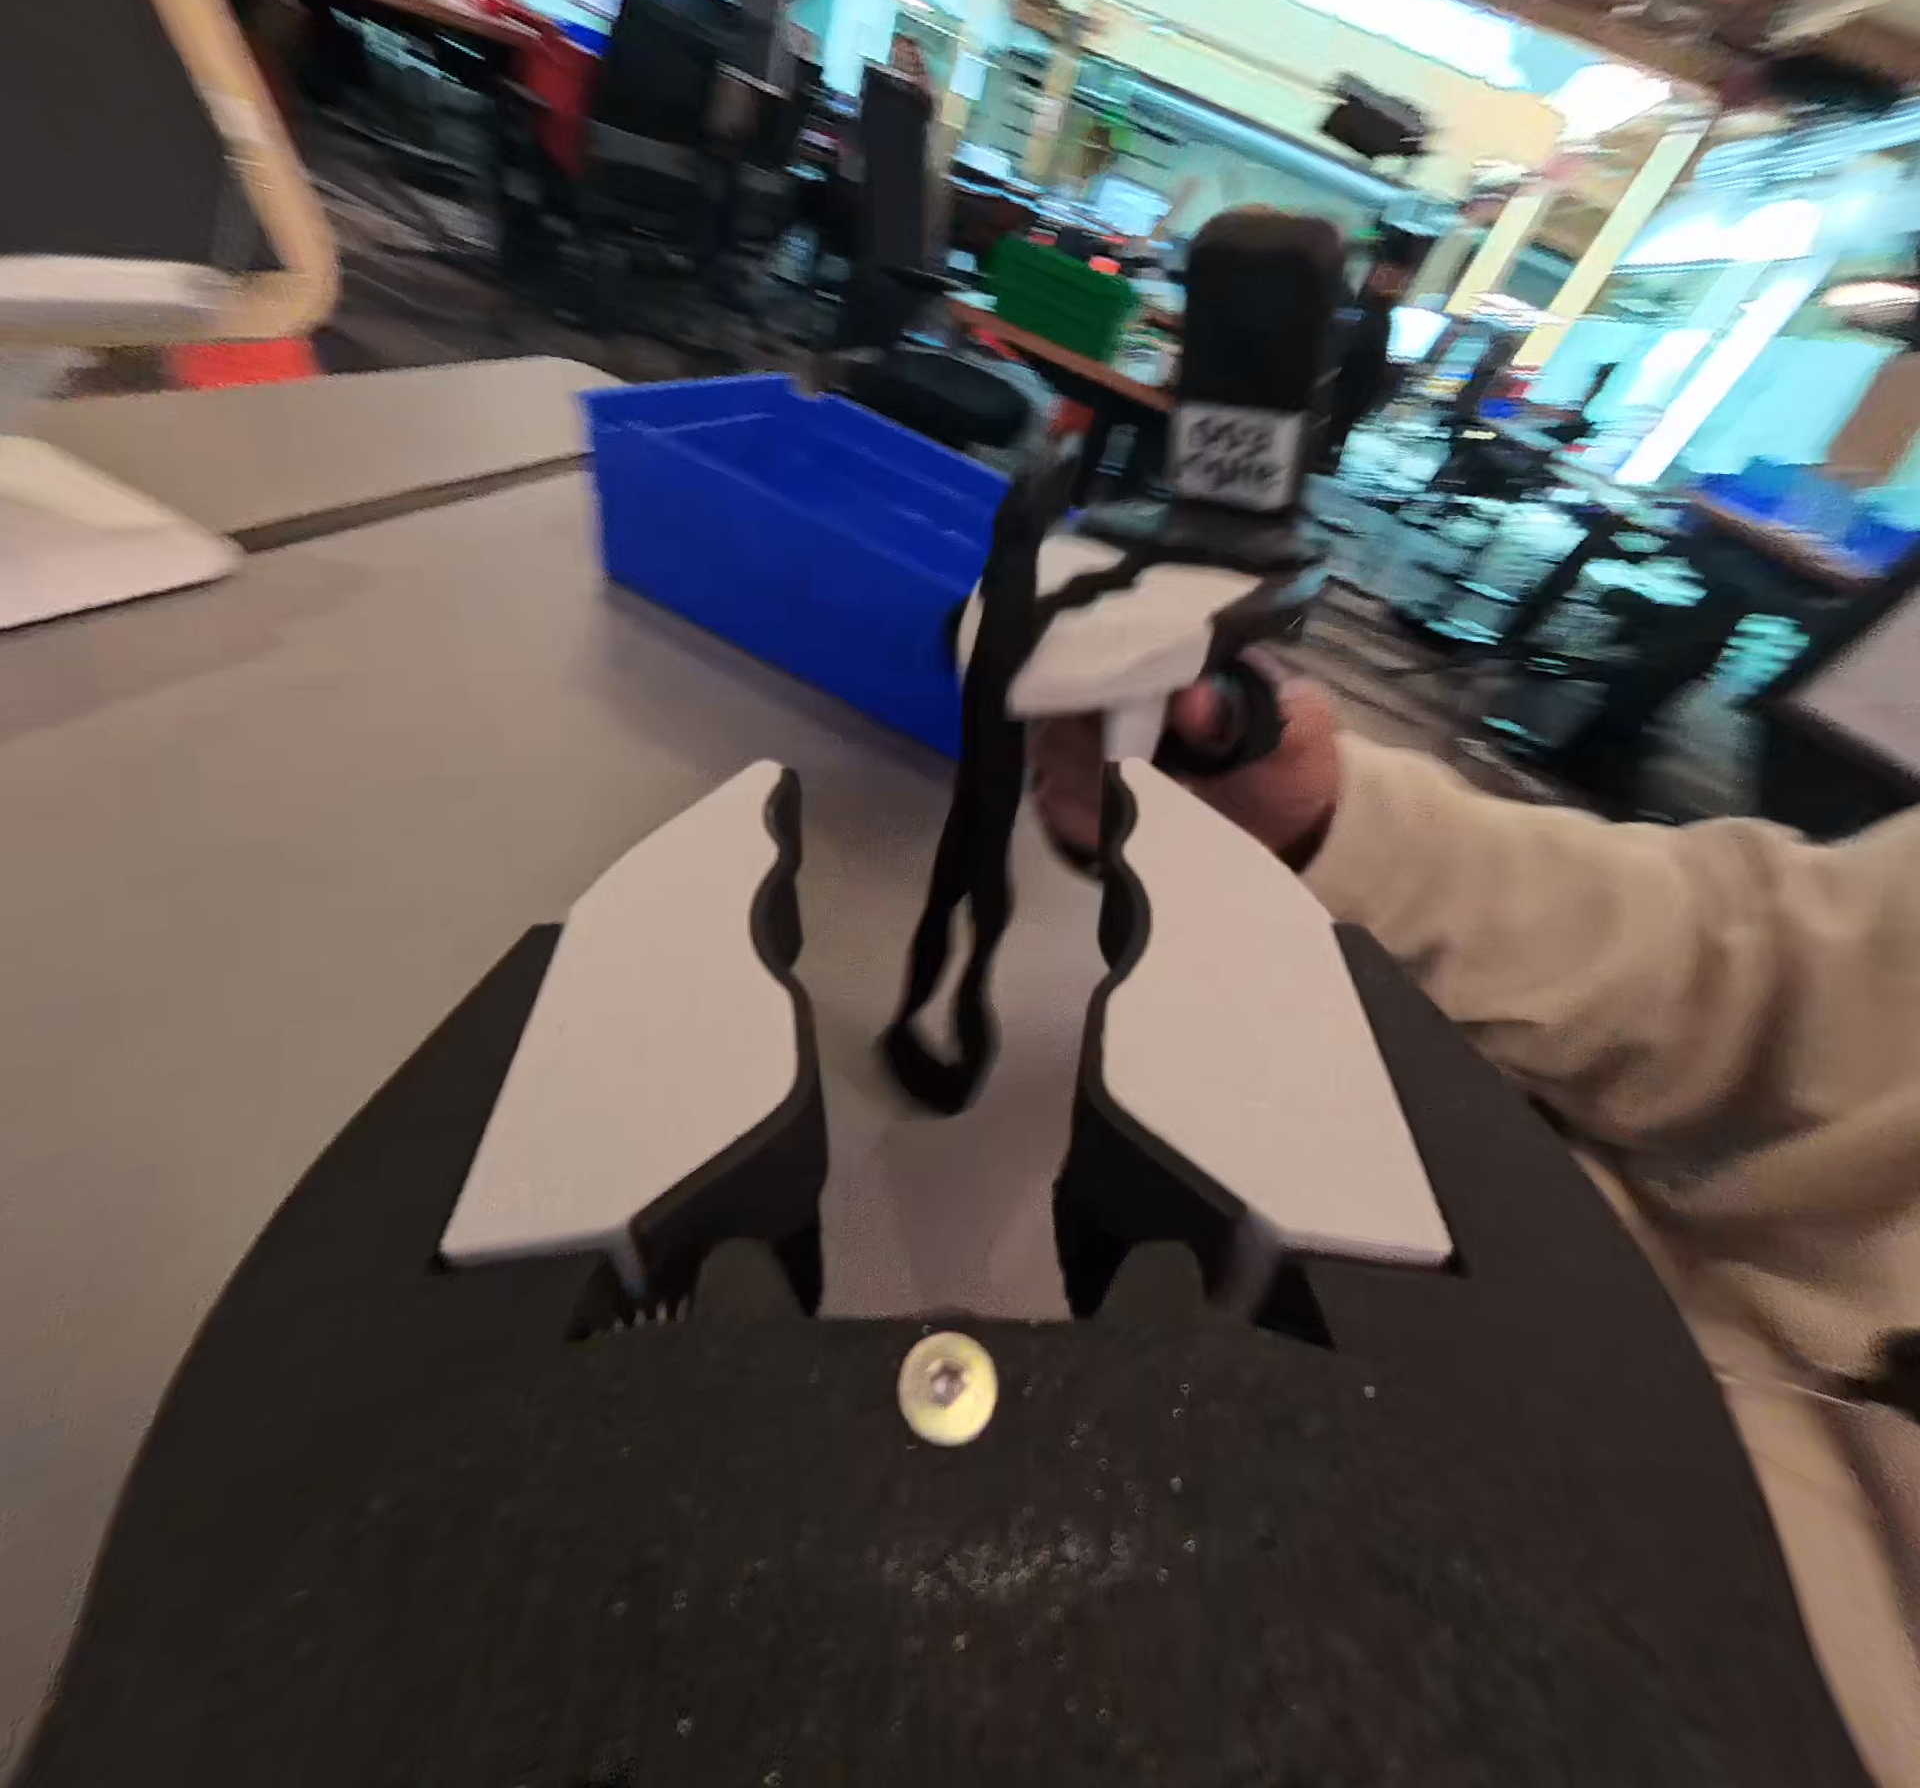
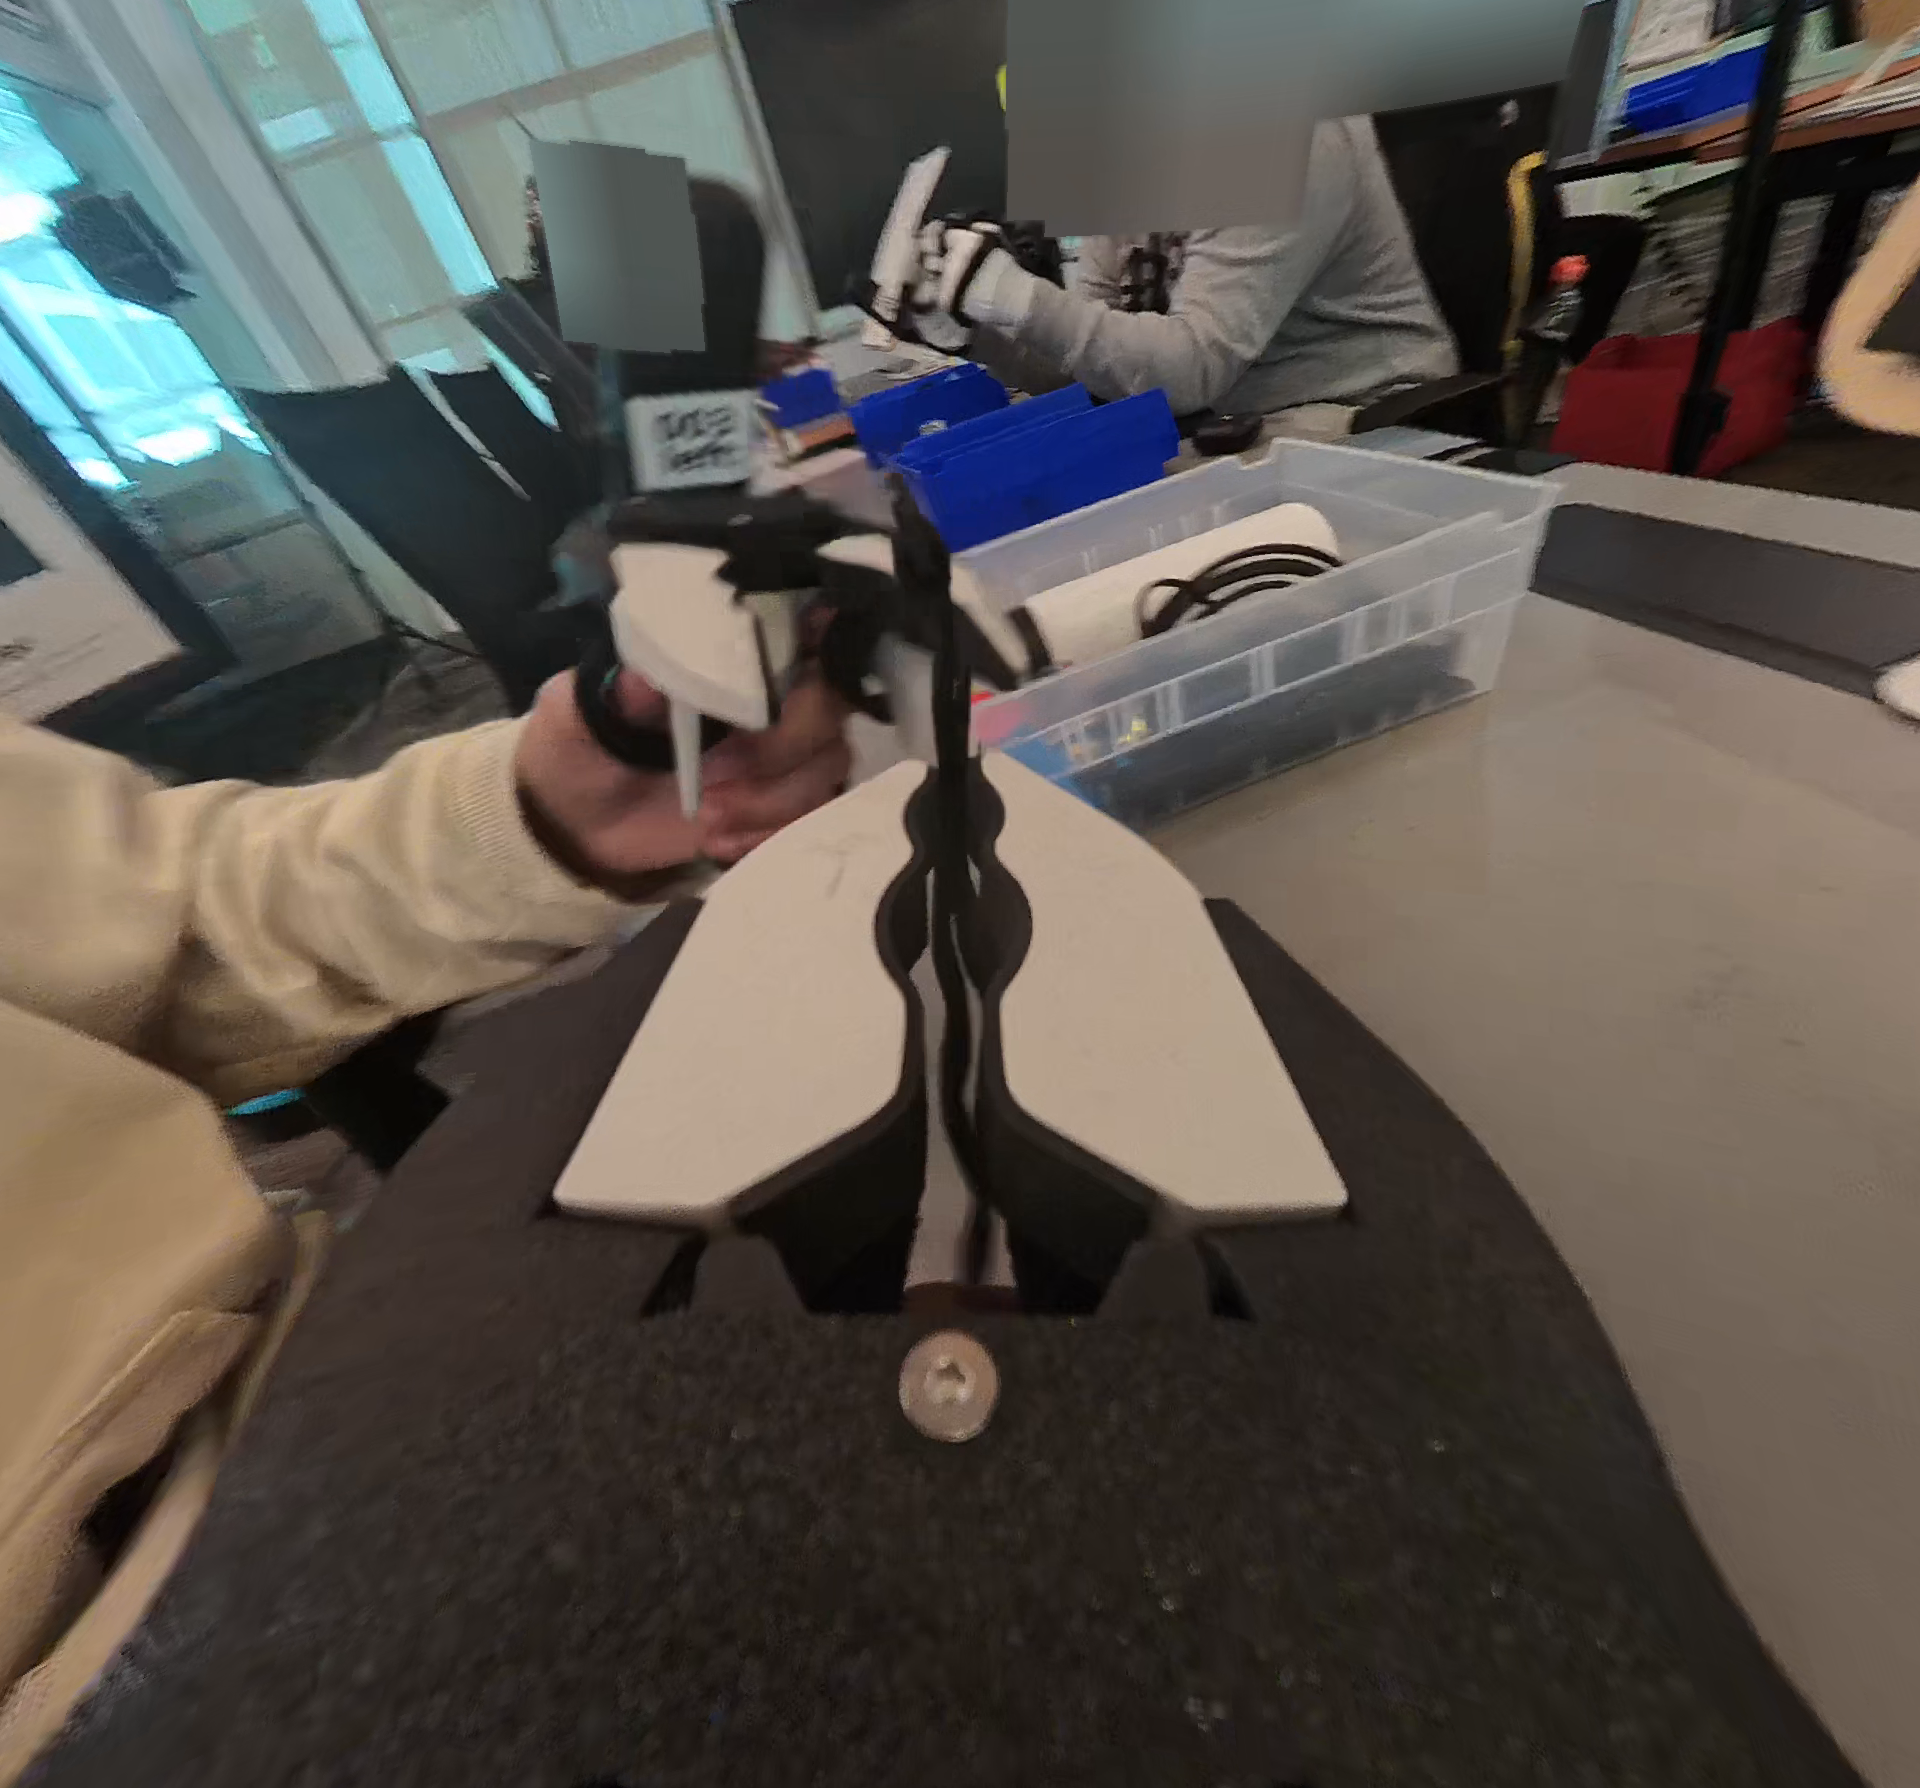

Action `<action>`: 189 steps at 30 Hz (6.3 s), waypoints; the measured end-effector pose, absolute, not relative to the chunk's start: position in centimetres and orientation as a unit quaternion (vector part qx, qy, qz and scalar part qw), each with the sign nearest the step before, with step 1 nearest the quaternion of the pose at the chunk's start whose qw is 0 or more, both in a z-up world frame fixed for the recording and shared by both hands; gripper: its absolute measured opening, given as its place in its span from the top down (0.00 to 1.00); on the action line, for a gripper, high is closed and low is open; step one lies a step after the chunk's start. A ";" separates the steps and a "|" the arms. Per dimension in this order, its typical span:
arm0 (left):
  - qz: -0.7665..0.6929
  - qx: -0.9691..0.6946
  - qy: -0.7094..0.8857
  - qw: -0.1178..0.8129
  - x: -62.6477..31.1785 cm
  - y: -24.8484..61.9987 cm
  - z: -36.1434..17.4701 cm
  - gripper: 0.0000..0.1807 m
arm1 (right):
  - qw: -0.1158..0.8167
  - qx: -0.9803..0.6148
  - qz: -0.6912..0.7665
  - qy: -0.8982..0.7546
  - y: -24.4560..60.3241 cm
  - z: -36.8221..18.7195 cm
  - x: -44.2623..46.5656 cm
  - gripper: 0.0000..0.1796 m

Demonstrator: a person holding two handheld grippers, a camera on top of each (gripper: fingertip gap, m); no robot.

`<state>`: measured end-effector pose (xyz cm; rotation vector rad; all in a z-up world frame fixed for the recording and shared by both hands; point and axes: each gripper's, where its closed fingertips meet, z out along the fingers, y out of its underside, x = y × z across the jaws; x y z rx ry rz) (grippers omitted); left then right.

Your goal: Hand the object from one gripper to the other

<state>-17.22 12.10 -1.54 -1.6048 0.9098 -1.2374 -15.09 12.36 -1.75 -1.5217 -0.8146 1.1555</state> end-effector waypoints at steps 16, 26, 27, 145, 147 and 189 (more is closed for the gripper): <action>-0.489 -0.695 0.270 0.453 -22.3 9.4 -6.5 0.69 | 0.670 -0.686 0.098 -0.264 17.4 7.4 -2.2 0.98; -0.483 -0.709 0.272 0.436 -22.3 8.4 -7.3 0.69 | 0.579 -0.812 0.006 -0.075 20.4 5.0 15.8 0.98; -0.480 -0.711 0.274 0.435 -22.3 8.4 -7.4 0.69 | 0.528 -0.845 -0.015 -0.084 21.3 1.7 16.6 0.98; -0.476 -0.557 0.358 0.579 -17.4 8.2 21.0 0.97 | 0.620 -0.535 0.362 -0.445 7.4 13.6 -19.4 0.96; -0.488 -0.565 0.365 0.556 -17.3 8.3 20.6 0.94 | 0.614 -0.544 0.374 -0.433 8.0 13.7 -18.4 0.97; -0.417 -0.655 0.376 0.506 -16.9 15.1 13.0 0.98 | 0.487 -0.742 0.296 -0.353 12.0 8.8 -3.4 0.74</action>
